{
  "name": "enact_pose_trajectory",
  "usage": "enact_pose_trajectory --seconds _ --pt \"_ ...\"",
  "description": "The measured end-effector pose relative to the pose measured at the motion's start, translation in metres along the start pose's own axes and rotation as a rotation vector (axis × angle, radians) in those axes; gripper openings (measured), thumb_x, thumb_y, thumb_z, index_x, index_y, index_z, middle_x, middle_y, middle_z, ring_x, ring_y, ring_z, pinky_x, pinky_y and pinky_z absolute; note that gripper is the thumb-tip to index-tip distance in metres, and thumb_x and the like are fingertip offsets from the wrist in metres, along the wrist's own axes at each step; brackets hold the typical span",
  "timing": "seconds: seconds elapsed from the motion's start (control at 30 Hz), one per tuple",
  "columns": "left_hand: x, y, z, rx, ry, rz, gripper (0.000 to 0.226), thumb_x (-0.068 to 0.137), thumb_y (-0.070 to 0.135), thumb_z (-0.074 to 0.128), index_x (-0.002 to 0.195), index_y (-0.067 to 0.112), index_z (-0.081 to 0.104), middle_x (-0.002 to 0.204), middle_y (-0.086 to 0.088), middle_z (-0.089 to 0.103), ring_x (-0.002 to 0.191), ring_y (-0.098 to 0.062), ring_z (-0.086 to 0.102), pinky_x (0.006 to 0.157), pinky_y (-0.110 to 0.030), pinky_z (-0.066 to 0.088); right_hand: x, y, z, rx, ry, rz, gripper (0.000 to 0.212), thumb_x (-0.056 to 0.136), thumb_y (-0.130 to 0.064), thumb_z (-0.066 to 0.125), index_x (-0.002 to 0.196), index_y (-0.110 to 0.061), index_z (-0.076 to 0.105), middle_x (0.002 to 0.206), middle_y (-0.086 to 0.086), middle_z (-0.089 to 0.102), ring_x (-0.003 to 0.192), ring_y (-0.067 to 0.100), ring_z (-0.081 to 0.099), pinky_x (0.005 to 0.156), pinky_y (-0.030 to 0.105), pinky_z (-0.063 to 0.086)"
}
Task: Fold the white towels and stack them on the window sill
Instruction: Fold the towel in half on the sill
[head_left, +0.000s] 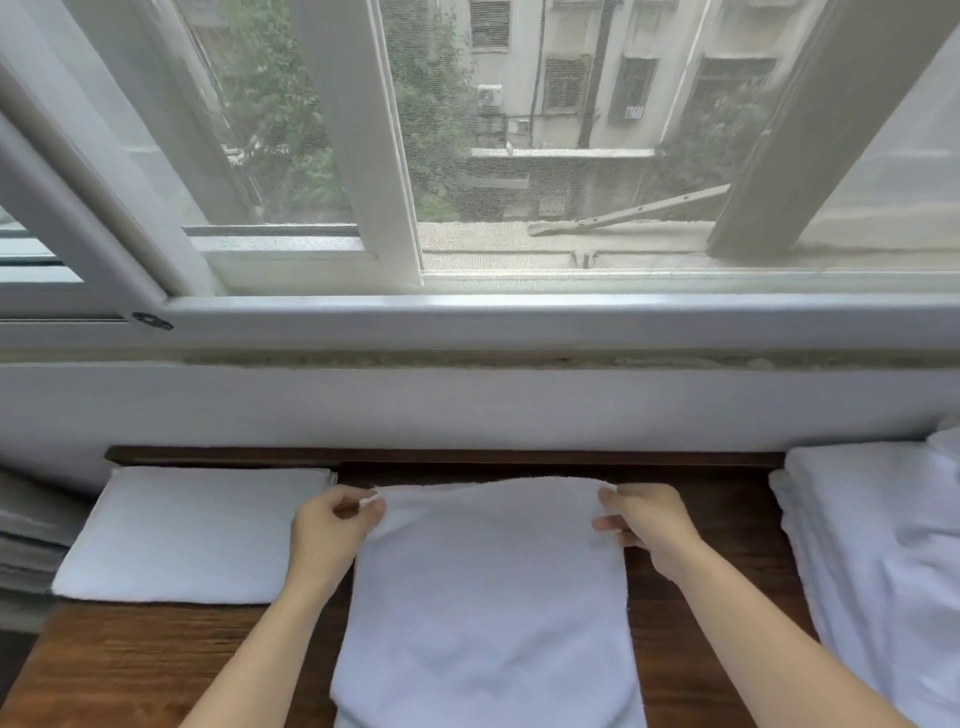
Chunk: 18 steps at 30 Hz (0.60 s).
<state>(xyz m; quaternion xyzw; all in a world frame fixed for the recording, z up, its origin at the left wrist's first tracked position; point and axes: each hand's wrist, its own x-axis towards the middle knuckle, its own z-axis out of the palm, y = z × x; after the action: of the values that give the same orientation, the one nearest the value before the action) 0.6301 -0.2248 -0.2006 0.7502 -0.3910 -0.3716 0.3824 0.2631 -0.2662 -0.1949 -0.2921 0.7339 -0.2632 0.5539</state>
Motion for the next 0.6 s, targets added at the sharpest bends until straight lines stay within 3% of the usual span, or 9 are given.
enact_pose_trajectory --seconds 0.13,0.23,0.37,0.5,0.6 --pt "-0.009 0.017 -0.028 -0.009 -0.066 0.092 0.016 0.082 0.006 0.084 0.078 0.02 0.077 0.074 0.012 0.075 0.066 0.001 0.066 0.063 -0.016 0.05 -0.028 -0.006 -0.016 -0.007 0.02 -0.131 0.031 0.098 -0.014 0.072 0.125 0.0 0.069 0.099 0.014 0.078 0.079 0.021 0.079 0.058 0.032 0.058" --pt "-0.022 0.036 -0.048 -0.046 -0.136 0.13 0.014 0.081 -0.001 0.083 0.076 0.01 0.074 0.066 0.002 0.07 0.052 -0.009 0.058 0.048 -0.021 0.049 -0.06 -0.015 -0.033 -0.034 0.026 -0.26 0.02 0.098 -0.015 0.073 0.11 0.001 0.076 0.082 0.013 0.08 0.071 0.017 0.077 0.053 0.028 0.052" --pt "-0.046 0.065 -0.071 -0.192 -0.174 0.193 0.011 0.08 -0.008 0.08 0.082 -0.006 0.07 0.069 -0.003 0.071 0.064 -0.017 0.066 0.055 -0.03 0.06 -0.106 -0.028 -0.052 0.007 -0.003 -0.386 0.009 0.096 -0.009 0.074 0.093 -0.002 0.079 0.08 0.013 0.08 0.085 0.029 0.08 0.051 0.026 0.051" --pt "-0.071 0.097 -0.098 -0.251 -0.167 0.292 0.012 0.082 -0.008 0.078 0.083 -0.009 0.066 0.065 0.001 0.071 0.062 -0.011 0.068 0.06 -0.034 0.064 -0.153 -0.044 -0.068 0.085 0.012 -0.537 0.007 0.093 -0.005 0.075 0.097 -0.002 0.08 0.085 0.015 0.081 0.088 0.03 0.08 0.051 0.024 0.054" --pt "-0.085 0.122 -0.119 -0.274 -0.159 0.36 0.017 0.081 -0.006 0.08 0.08 -0.002 0.063 0.068 -0.003 0.071 0.061 -0.016 0.067 0.055 -0.033 0.062 -0.186 -0.058 -0.074 0.127 0.019 -0.648 0.008 0.09 -0.004 0.078 0.098 -0.002 0.08 0.087 0.015 0.081 0.087 0.03 0.08 0.051 0.024 0.056"
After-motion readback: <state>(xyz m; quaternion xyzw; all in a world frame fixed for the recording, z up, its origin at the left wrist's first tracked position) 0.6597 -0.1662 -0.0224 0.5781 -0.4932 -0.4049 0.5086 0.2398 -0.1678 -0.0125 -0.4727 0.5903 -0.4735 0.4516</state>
